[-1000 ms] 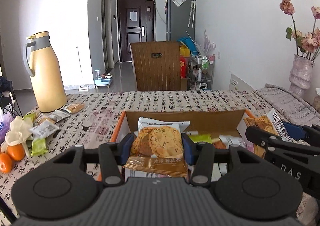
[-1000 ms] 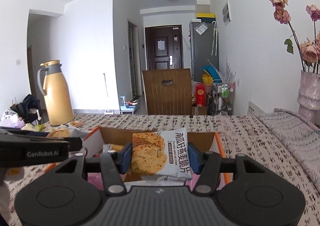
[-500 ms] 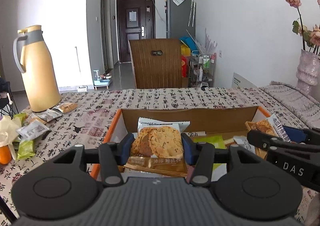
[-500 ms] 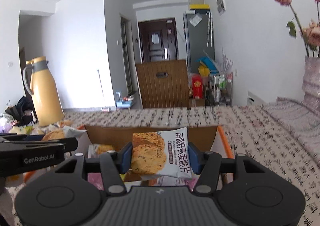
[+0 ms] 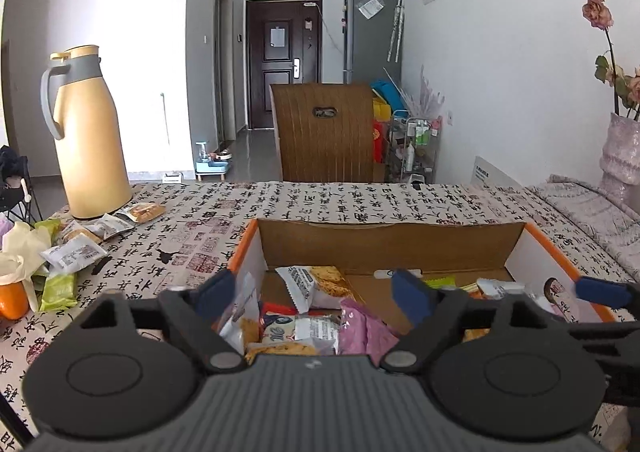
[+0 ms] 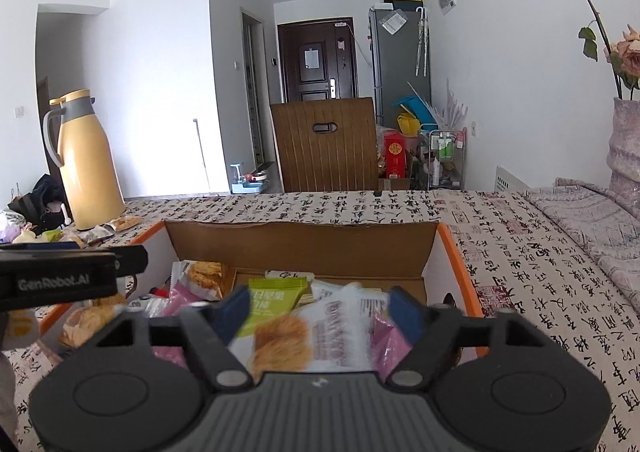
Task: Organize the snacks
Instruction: 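Lower both cracker packets into the red box and open both tools, then move both open tools from the box back to the table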
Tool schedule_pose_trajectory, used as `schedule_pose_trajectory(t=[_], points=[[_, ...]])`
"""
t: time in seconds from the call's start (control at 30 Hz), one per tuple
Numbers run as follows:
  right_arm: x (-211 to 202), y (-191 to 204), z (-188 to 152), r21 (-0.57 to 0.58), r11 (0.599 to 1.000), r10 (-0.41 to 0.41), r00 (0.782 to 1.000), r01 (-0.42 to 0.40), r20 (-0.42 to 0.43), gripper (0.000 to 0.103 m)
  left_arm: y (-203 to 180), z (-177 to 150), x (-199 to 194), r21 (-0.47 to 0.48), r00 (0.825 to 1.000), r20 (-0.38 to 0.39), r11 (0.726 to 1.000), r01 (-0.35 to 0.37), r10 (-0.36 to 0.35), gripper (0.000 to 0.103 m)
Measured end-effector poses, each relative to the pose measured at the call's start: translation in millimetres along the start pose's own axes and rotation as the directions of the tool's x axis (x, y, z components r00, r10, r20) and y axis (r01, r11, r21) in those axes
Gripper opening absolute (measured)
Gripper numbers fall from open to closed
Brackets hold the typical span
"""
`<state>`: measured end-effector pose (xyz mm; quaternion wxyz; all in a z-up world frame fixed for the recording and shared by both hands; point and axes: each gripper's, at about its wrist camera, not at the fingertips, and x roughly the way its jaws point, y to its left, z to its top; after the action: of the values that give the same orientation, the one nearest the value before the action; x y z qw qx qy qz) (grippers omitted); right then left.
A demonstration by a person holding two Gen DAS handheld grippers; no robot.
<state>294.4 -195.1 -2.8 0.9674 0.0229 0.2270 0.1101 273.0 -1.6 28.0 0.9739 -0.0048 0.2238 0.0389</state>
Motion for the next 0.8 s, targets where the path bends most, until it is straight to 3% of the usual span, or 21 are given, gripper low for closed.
schedule_pose_trajectory(t=[0.07, 0.43, 0.8], points=[[-1.1, -0.8, 0.0, 0.005, 1.0, -0.003, 1.0, 0.003, 0.004, 0.103, 0.9, 0.8, -1.7, -0.006, 1.0, 0.012, 1.0, -0.004, 0.004, 0.103], [-1.7, -2.2, 2.8, 0.015, 1.0, -0.014, 1.0, 0.014, 0.004, 0.103, 1.1, 3.9, -6.0, -0.014, 1.0, 0.007, 1.0, -0.013, 0.013, 0.103], [-33.2, 10.0, 7.7, -0.02, 1.0, -0.005, 1.0, 0.006, 0.024, 0.103, 16.0, 6.2, -47.7, -0.028, 0.998, 0.025, 0.998, -0.056, 0.056, 0.103]])
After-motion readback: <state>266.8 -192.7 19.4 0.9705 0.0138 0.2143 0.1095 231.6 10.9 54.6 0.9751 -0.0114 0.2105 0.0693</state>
